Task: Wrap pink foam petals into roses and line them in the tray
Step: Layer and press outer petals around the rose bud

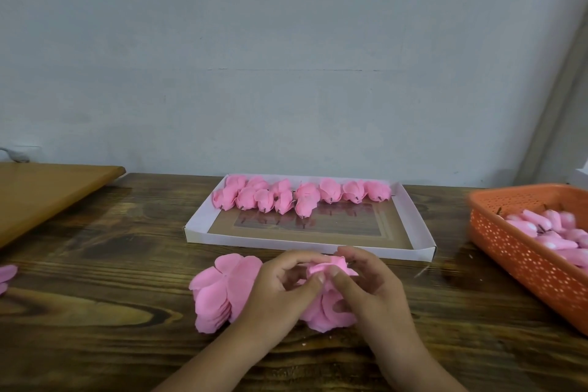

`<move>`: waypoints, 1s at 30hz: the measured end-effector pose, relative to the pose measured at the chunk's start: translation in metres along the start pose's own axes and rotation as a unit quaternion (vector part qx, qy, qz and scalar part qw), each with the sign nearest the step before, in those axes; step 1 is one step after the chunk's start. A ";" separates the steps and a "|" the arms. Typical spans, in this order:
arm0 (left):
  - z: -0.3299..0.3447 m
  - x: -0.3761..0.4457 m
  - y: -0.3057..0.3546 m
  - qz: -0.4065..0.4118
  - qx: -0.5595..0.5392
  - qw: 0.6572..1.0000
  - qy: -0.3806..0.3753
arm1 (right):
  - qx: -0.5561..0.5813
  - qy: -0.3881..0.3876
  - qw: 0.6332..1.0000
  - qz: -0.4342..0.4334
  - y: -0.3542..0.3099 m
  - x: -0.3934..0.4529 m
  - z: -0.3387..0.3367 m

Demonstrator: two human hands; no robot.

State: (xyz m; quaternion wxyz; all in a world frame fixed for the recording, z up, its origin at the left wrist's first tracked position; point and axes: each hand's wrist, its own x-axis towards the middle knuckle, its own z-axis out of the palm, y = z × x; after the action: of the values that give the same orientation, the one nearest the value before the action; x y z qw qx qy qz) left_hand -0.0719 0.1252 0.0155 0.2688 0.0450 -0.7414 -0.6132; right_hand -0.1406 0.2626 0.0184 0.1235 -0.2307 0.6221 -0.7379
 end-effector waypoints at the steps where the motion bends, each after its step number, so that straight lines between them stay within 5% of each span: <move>1: 0.000 0.001 0.000 -0.004 -0.005 1.000 0.003 | 0.003 -0.015 1.000 -0.002 -0.002 0.001 -0.001; 8: -0.003 0.000 0.003 -0.028 -0.017 0.999 -0.014 | -0.012 -0.080 0.997 -0.005 -0.013 0.006 -0.014; 13: -0.001 -0.003 0.009 -0.078 -0.124 0.987 -0.067 | 0.260 -0.135 0.947 0.134 -0.013 0.008 -0.016; 17: 0.003 -0.007 0.010 -0.068 -0.134 0.978 -0.148 | 0.353 -0.217 0.893 0.179 -0.015 0.001 -0.003; 25: 0.004 -0.007 0.014 -0.006 -0.115 0.992 -0.050 | 0.380 -0.200 0.877 0.218 -0.004 -0.007 0.009; 30: 0.003 -0.010 0.023 -0.031 -0.099 0.992 -0.076 | 0.391 -0.229 0.854 0.255 -0.003 -0.012 0.010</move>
State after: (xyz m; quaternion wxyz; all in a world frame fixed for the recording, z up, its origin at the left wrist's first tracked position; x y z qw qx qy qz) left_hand -0.0587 0.1370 0.0338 0.1956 -0.0057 -0.6936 -0.6933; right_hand -0.1253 0.2602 0.0203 0.5263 -0.1594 0.2735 -0.7892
